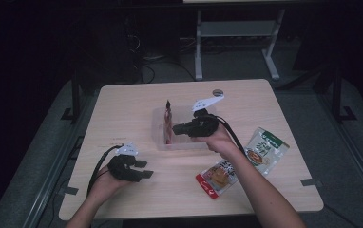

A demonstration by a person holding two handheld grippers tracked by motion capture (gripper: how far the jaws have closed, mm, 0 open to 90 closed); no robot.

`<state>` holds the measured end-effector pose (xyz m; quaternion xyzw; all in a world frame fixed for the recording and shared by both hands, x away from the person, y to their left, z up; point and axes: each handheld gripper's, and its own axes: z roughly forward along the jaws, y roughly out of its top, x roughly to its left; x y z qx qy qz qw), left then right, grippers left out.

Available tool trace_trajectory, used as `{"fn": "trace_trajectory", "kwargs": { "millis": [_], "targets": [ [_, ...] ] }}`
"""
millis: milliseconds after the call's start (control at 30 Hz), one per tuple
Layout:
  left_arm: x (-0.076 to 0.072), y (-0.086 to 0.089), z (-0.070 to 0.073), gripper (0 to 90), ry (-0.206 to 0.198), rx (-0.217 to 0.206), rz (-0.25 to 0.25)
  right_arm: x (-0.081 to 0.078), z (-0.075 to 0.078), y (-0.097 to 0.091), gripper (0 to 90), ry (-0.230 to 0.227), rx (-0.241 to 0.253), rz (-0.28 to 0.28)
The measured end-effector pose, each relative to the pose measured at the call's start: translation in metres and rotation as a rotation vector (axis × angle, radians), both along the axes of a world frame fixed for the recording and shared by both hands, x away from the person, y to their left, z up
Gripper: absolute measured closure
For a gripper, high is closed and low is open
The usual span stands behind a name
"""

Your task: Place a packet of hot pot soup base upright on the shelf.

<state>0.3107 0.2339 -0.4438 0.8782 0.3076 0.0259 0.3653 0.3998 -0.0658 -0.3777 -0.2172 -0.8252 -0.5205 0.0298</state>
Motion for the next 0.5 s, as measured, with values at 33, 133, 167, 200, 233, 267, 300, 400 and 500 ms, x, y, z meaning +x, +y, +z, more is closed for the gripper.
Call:
{"fn": "trace_trajectory", "kwargs": {
  "millis": [33,133,167,200,233,267,300,400,500],
  "targets": [
    [0.000,0.000,0.001,46.7,-0.002,0.003,-0.001,-0.003,-0.001,-0.002,80.4,0.000,-0.006,-0.007],
    [-0.001,-0.001,0.002,46.7,-0.002,0.010,0.001,-0.010,-0.004,-0.009,76.6,-0.013,-0.030,-0.022],
    [-0.001,-0.001,0.002,46.7,-0.006,0.012,0.000,-0.012,-0.005,-0.011,75.8,-0.017,-0.044,-0.029],
    [-0.001,-0.001,0.002,46.7,-0.004,0.016,-0.002,-0.014,-0.006,-0.013,74.4,-0.020,-0.054,-0.031],
    [-0.001,-0.001,0.002,46.7,-0.005,0.009,0.005,-0.017,-0.006,-0.015,73.1,-0.025,-0.067,-0.034],
    [-0.001,-0.001,0.002,46.7,-0.007,0.011,0.003,-0.019,-0.006,-0.016,71.8,-0.031,-0.082,-0.039],
    [-0.001,-0.001,0.003,46.7,-0.007,0.010,0.003,-0.021,-0.007,-0.018,70.4,-0.033,-0.094,-0.045],
    [-0.002,-0.001,0.003,46.8,-0.007,0.010,0.005,-0.026,-0.008,-0.024,66.0,-0.040,-0.118,-0.056],
    [-0.002,-0.001,0.003,46.7,-0.007,0.012,-0.001,-0.031,-0.010,-0.029,59.9,-0.041,-0.128,-0.070]
  ]
}}
